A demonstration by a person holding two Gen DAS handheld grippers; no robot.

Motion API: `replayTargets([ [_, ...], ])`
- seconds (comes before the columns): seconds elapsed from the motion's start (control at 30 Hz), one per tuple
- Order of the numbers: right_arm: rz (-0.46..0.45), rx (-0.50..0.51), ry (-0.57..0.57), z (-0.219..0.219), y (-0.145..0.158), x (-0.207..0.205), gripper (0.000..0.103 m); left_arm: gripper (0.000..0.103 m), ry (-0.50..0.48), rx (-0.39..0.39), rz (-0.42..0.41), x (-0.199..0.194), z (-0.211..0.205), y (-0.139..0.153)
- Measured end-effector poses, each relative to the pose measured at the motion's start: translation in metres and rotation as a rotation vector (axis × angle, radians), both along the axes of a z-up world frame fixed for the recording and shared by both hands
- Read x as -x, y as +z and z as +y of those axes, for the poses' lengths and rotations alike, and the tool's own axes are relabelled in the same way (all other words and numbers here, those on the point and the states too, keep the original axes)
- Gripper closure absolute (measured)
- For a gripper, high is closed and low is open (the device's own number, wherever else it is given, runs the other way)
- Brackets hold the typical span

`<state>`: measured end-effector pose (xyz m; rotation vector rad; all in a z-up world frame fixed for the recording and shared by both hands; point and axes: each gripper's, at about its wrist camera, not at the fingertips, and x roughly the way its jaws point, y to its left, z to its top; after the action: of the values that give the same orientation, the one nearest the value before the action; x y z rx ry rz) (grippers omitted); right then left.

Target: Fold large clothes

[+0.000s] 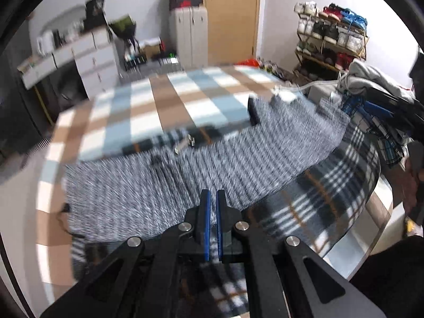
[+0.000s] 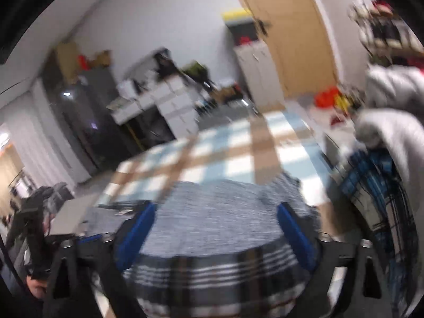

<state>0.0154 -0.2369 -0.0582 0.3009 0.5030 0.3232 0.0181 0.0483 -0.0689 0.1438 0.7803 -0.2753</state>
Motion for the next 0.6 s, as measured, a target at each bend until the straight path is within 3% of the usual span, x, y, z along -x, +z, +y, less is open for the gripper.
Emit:
replayTargets([
  [0.1,-0.099,-0.011,0.026,0.017,0.004,0.03,0.0,0.103,0.037,-0.003,-0.061,0.012,-0.001,0.012],
  [0.2,-0.099,0.0,0.041,0.025,0.003,0.037,0.0,0.101,0.038,0.006,-0.086,0.014,-0.001,0.014],
  [0.23,-0.086,-0.006,0.045,0.026,0.003,0.037,0.0,0.09,0.04,0.002,-0.103,0.015,-0.001,0.015],
  [0.27,-0.068,-0.026,0.05,0.026,0.001,0.038,0.0,0.063,0.041,-0.003,-0.117,0.018,-0.003,0.016],
  [0.3,-0.05,-0.045,0.054,0.026,-0.001,0.037,0.0,0.045,0.054,-0.005,-0.15,0.023,-0.003,0.019],
  [0.33,-0.026,-0.064,0.054,0.025,-0.003,0.036,0.0,0.02,0.069,-0.002,-0.19,0.027,-0.003,0.021],
  [0.47,0.063,-0.15,0.05,0.018,-0.015,0.035,0.0,0.018,0.053,-0.016,-0.277,0.035,-0.009,0.025],
  [0.6,0.139,-0.206,0.038,0.009,-0.027,0.036,0.0,0.018,0.045,0.007,-0.238,0.027,-0.012,0.02],
])
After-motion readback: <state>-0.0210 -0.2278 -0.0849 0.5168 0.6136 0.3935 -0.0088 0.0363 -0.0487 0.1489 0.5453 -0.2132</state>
